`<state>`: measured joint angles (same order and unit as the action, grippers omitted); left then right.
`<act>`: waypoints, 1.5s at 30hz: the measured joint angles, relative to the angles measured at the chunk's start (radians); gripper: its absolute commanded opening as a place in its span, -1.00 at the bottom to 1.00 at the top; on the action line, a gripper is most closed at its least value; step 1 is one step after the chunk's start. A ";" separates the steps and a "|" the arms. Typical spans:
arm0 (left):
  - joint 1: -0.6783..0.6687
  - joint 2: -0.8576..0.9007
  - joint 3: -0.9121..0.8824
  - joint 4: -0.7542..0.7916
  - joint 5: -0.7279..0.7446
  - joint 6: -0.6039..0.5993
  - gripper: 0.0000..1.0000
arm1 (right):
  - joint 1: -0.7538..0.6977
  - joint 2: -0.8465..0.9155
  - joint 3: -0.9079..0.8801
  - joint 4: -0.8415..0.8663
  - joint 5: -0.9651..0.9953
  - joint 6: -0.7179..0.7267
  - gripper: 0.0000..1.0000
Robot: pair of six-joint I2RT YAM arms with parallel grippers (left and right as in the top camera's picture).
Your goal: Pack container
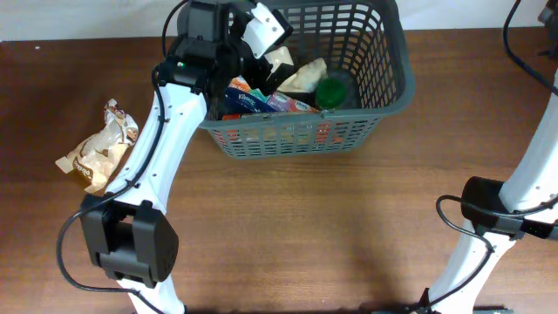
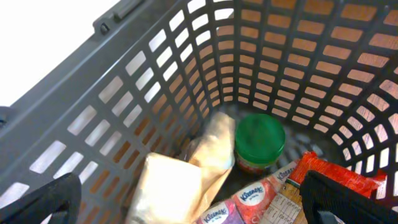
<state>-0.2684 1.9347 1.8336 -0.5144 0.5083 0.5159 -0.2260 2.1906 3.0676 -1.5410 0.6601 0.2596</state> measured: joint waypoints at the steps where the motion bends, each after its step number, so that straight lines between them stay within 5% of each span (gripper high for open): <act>1: 0.001 0.000 0.006 -0.006 -0.010 -0.005 0.99 | 0.000 0.000 0.000 0.000 0.000 0.000 0.98; 20: 0.248 -0.267 0.263 -0.462 -0.649 -0.109 0.99 | 0.000 0.000 0.000 0.000 0.000 0.002 0.98; 27: 0.475 -0.259 0.264 -0.679 -0.693 -0.180 0.99 | 0.000 0.000 0.000 0.000 0.000 0.002 0.97; 33: 0.620 -0.257 0.243 -0.705 -0.700 -0.189 0.98 | 0.000 0.000 0.000 0.000 0.000 0.002 0.98; 45: 0.721 -0.198 0.113 -0.687 -0.584 -0.012 0.99 | 0.000 0.000 0.000 0.000 0.000 0.002 0.98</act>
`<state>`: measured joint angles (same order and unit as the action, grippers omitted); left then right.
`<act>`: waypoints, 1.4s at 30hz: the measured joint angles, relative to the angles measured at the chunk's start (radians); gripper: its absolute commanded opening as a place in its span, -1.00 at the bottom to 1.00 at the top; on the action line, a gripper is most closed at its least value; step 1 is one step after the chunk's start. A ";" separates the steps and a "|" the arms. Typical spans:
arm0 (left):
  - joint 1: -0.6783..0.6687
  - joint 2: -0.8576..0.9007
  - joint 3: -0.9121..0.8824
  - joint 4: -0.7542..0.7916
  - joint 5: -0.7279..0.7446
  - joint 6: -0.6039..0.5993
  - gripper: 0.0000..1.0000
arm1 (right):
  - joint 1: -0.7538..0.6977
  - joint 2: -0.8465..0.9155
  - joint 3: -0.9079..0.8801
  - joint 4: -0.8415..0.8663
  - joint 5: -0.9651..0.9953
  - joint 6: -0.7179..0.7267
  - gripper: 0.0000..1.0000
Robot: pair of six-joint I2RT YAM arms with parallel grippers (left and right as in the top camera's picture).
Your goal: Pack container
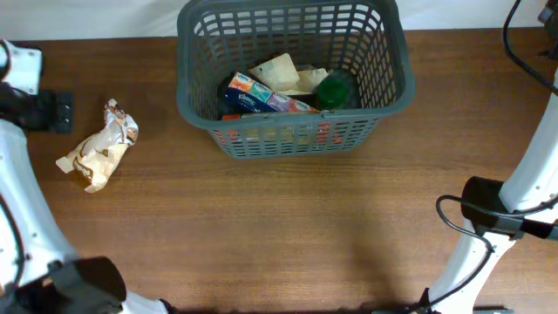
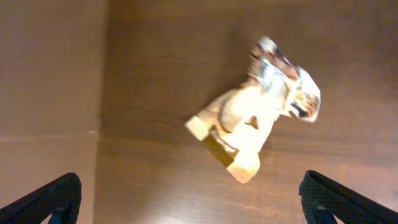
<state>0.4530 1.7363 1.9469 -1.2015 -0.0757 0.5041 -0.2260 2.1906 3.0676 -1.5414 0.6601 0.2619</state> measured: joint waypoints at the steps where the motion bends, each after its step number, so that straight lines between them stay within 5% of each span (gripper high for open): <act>1: 0.000 0.017 -0.017 0.007 0.016 0.019 0.98 | 0.000 0.000 0.000 0.000 0.000 0.000 0.98; 20: 0.000 0.296 -0.149 0.112 0.151 0.265 0.94 | 0.000 0.000 0.000 0.000 0.000 0.000 0.98; 42: -0.001 0.554 -0.151 0.220 0.157 0.309 1.00 | 0.000 0.000 0.000 0.000 0.000 0.000 0.98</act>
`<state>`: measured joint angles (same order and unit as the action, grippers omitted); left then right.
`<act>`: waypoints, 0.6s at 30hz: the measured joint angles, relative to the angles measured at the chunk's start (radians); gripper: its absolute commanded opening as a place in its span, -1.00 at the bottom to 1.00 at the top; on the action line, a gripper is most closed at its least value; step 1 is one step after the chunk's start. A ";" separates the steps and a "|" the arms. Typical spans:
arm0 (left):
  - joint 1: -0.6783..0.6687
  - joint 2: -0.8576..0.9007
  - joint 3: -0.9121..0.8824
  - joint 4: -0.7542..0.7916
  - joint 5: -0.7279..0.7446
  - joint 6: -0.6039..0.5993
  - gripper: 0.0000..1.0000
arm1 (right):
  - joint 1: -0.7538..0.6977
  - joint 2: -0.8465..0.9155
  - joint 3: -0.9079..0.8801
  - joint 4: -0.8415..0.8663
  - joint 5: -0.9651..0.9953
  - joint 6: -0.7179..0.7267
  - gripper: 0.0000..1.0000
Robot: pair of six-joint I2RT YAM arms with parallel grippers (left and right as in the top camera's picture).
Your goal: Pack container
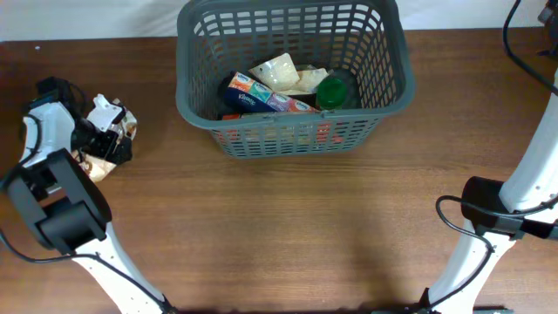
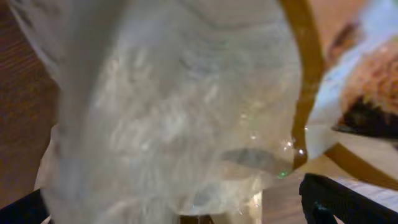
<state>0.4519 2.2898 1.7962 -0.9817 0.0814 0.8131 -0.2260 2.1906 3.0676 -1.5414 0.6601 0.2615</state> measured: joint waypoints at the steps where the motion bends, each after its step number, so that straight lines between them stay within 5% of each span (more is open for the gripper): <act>1: 0.000 0.003 0.003 -0.001 0.002 0.000 1.00 | 0.000 0.000 0.000 0.000 0.000 0.000 0.98; 5: 0.000 0.019 0.019 -0.001 0.005 0.003 0.82 | 0.000 0.000 0.000 0.000 0.000 0.000 0.98; 6: 0.001 0.022 0.022 -0.002 0.006 0.003 0.53 | 0.000 0.000 0.000 0.000 0.000 0.000 0.98; 8: 0.003 0.030 0.029 0.004 0.002 0.003 -0.43 | 0.000 0.000 0.000 0.000 0.000 0.000 0.98; 10: 0.010 0.040 0.036 0.007 0.008 0.005 -0.88 | 0.000 0.000 0.000 0.000 0.000 0.000 0.98; 18: 0.014 0.043 0.042 0.000 0.035 0.006 -0.97 | 0.000 0.000 0.000 0.000 0.000 0.000 0.98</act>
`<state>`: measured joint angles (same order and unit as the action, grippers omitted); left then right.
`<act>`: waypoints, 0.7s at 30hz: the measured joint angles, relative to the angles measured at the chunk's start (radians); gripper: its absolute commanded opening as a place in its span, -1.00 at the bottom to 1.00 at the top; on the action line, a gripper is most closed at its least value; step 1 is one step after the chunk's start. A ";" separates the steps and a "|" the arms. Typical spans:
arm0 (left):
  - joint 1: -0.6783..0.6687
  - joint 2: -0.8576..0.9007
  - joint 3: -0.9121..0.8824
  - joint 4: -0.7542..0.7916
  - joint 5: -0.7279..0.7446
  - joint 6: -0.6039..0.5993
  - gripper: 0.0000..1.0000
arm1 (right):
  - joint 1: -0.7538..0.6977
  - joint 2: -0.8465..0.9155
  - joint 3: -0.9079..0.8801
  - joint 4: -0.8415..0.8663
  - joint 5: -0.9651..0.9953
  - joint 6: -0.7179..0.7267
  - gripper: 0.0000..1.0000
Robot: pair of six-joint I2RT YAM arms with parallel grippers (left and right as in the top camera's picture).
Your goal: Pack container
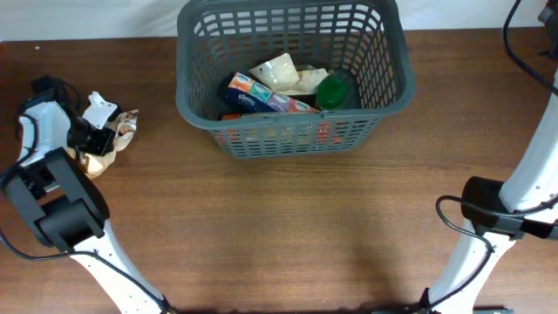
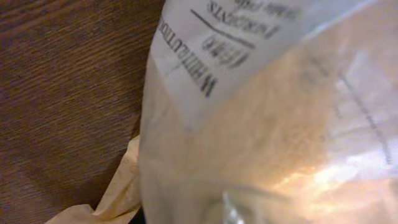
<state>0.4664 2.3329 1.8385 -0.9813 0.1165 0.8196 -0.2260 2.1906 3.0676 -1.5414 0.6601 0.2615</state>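
The grey mesh basket (image 1: 296, 120) stands at the back middle of the table. It holds tissue packs (image 1: 253, 94), a green-lidded jar (image 1: 331, 92) and pale packets (image 1: 281, 71). A crumpled tan snack bag (image 1: 120, 131) lies at the far left. My left gripper (image 1: 96, 133) sits right on it. In the left wrist view the bag (image 2: 267, 124) fills almost the whole frame and hides the fingers, with its printed label at the top. My right gripper is out of view.
Bare brown tabletop (image 1: 288, 227) lies between the bag and the basket. The left arm (image 1: 52, 201) rises from the front left. Only the right arm's base and lower link (image 1: 488, 218) show at the right edge, with a cable beside it.
The left gripper's fingers stood wide apart at the wrist frame's bottom corners around the bag; now they no longer show there and the bag presses closer. The bag looks slightly shifted and bunched.
My left gripper was open inside the basket above the jar and packets. It then stood open well left of the basket, above the snack bag on the table. Then it was down around the bag, and now it has closed on it.
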 measured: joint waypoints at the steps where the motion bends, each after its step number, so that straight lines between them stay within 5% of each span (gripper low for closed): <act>1: 0.000 0.000 0.002 -0.002 0.000 0.000 -0.97 | 0.000 0.000 0.000 0.000 0.000 0.000 0.98; 21: -0.012 0.065 0.379 -0.206 0.127 -0.171 -0.97 | 0.000 0.000 0.000 0.000 0.000 0.000 0.97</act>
<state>0.4545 2.3981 2.2177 -1.1870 0.2432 0.6487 -0.2260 2.1906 3.0676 -1.5410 0.6601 0.2611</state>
